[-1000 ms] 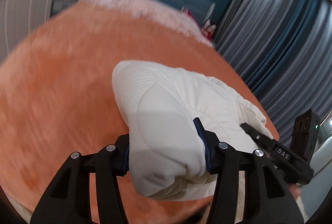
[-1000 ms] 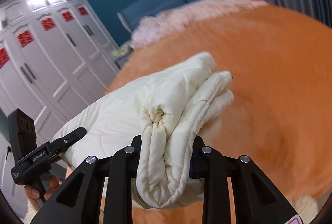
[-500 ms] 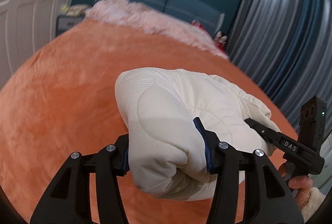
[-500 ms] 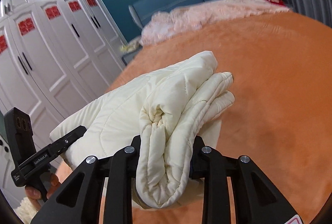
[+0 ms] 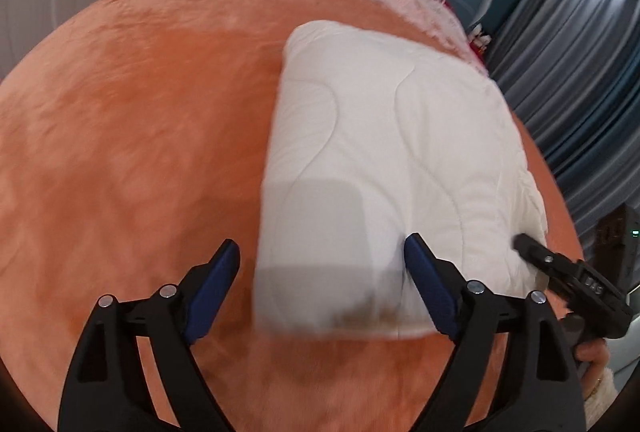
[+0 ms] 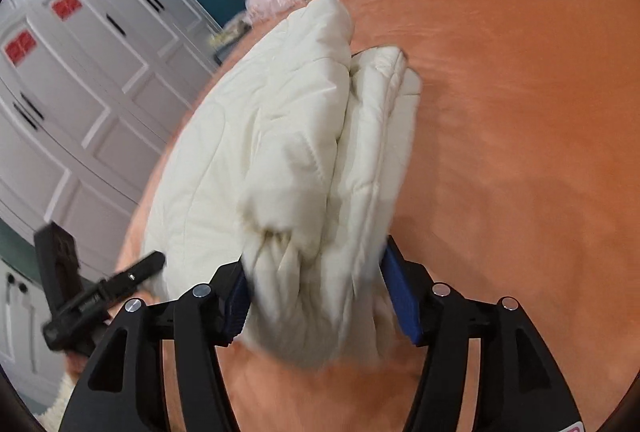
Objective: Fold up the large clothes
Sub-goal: 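Lay the folded bundle down and open both tools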
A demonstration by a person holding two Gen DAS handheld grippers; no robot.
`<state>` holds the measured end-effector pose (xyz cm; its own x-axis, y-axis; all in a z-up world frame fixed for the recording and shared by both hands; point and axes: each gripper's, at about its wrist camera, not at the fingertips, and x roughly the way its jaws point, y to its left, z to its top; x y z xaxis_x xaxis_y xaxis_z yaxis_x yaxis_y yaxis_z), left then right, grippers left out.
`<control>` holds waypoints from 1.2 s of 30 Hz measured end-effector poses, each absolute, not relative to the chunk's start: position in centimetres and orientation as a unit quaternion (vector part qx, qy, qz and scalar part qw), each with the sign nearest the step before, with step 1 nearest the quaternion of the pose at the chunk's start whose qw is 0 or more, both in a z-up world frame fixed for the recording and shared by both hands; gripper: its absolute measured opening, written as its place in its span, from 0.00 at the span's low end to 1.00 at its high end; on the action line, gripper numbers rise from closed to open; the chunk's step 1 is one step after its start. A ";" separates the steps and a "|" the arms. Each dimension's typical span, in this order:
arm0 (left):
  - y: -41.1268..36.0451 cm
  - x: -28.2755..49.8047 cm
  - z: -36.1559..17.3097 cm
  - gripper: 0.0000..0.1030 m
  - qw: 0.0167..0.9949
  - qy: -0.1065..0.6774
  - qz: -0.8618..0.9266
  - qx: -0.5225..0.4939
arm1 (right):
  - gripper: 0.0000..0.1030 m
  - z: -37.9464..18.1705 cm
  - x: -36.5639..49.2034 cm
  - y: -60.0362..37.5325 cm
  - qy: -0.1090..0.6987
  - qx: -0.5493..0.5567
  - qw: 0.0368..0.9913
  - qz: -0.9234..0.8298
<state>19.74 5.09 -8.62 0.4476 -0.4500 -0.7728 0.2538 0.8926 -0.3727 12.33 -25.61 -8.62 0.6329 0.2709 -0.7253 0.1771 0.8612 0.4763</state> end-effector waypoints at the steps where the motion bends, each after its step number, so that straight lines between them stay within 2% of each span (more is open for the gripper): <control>1: 5.3 19.3 -8.1 0.79 0.846 0.488 -0.197 -0.090 | 0.57 -7.5 11.5 -25.4 0.432 0.247 0.867 0.012; 4: 4.6 18.0 -4.8 0.79 0.861 0.484 -0.153 -0.027 | 0.56 -4.1 9.7 -25.2 0.425 0.218 0.878 -0.030; 5: 4.2 17.8 -4.0 0.79 0.865 0.480 -0.145 -0.010 | 0.49 -3.1 9.5 -24.9 0.421 0.206 0.883 -0.036; 6: 3.6 17.6 -3.0 0.79 0.870 0.474 -0.137 0.007 | 0.31 -1.7 9.6 -24.1 0.420 0.189 0.887 -0.033; 7: 2.9 17.5 -2.1 0.79 0.874 0.468 -0.131 0.019 | 0.24 -1.0 9.9 -23.6 0.424 0.178 0.888 -0.031; 8: 2.0 17.4 -1.1 0.79 0.877 0.462 -0.128 0.032 | 0.18 -0.4 10.2 -23.1 0.425 0.168 0.889 -0.030; 11: -0.4 17.6 0.0 0.79 0.882 0.453 -0.118 0.055 | 0.10 0.5 11.9 -21.3 0.427 0.126 0.895 -0.033; 15: -2.1 18.6 -1.7 0.78 0.868 0.482 -0.109 0.050 | 0.05 -1.8 13.8 -20.7 0.460 0.106 0.880 -0.055; 20: -2.9 18.8 -4.5 0.79 0.852 0.512 -0.093 0.048 | 0.04 -4.9 14.5 -21.2 0.489 0.102 0.862 -0.083; 36: -4.0 18.6 -6.9 0.85 0.857 0.503 -0.075 0.082 | 0.04 -8.5 15.1 -20.0 0.503 0.054 0.856 -0.108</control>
<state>18.59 -3.98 -6.86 0.4833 -0.0465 -0.8742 0.2112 0.9753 0.0649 15.14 -20.01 -8.53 0.4715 -0.1299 -0.8723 0.2387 0.9710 -0.0155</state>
